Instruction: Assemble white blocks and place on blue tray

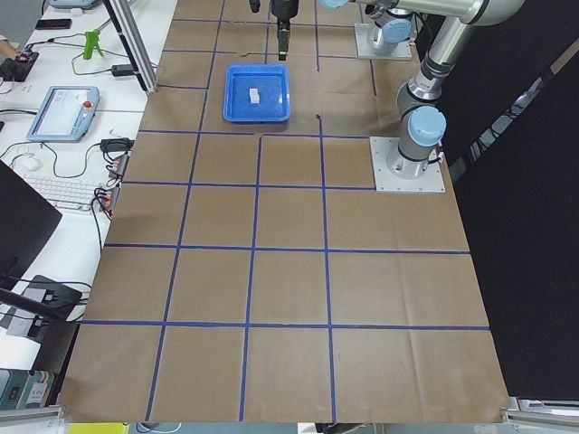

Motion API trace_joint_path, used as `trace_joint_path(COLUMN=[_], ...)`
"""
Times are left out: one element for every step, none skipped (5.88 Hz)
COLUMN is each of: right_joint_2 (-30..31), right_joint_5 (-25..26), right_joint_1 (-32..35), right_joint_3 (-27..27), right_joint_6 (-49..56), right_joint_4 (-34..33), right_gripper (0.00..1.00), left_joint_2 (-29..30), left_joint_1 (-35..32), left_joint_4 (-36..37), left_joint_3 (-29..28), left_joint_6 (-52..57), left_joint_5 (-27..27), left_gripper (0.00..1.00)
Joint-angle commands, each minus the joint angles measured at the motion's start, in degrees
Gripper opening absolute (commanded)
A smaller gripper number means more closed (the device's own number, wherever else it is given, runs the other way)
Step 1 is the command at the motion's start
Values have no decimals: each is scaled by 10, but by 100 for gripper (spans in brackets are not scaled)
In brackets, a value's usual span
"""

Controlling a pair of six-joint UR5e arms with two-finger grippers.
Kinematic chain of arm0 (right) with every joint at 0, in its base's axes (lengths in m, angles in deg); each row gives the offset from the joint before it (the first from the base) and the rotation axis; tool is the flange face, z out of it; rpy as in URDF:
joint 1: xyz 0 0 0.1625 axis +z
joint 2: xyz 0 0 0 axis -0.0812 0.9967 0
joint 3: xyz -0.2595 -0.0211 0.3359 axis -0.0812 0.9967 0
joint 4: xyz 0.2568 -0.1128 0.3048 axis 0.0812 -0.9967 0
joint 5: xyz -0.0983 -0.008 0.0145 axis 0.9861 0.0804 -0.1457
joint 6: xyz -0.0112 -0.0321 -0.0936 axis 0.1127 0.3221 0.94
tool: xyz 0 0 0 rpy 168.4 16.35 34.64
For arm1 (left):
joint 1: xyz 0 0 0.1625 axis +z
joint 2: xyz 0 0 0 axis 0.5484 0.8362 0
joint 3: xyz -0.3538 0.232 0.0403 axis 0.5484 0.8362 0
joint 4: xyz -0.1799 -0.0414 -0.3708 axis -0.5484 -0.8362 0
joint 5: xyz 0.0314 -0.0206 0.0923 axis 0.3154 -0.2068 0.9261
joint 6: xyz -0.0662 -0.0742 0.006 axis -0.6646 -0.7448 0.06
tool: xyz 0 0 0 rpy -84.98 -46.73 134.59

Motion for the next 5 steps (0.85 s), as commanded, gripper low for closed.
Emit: trace_joint_path(right_joint_2=[18, 17, 15, 15, 14], right_joint_5=[-1, 4, 3, 3, 3], right_joint_1=[3, 9, 9, 9, 9], right_joint_3=[-1, 2, 2, 2, 1], right_joint_6=[-28, -29, -28, -28, -28], right_joint_4=[8, 6, 5, 5, 5], right_gripper=[100, 100, 100, 100, 100], left_joint_2=[0, 0, 0, 0, 0], left_joint_1=[0, 0, 0, 0, 0], left_joint_4=[0, 0, 0, 0, 0], left_joint_3=[0, 0, 0, 0, 0], left_joint_6=[0, 0, 0, 0, 0], left_joint_5=[0, 0, 0, 0, 0], left_gripper=[99, 99, 99, 99, 99])
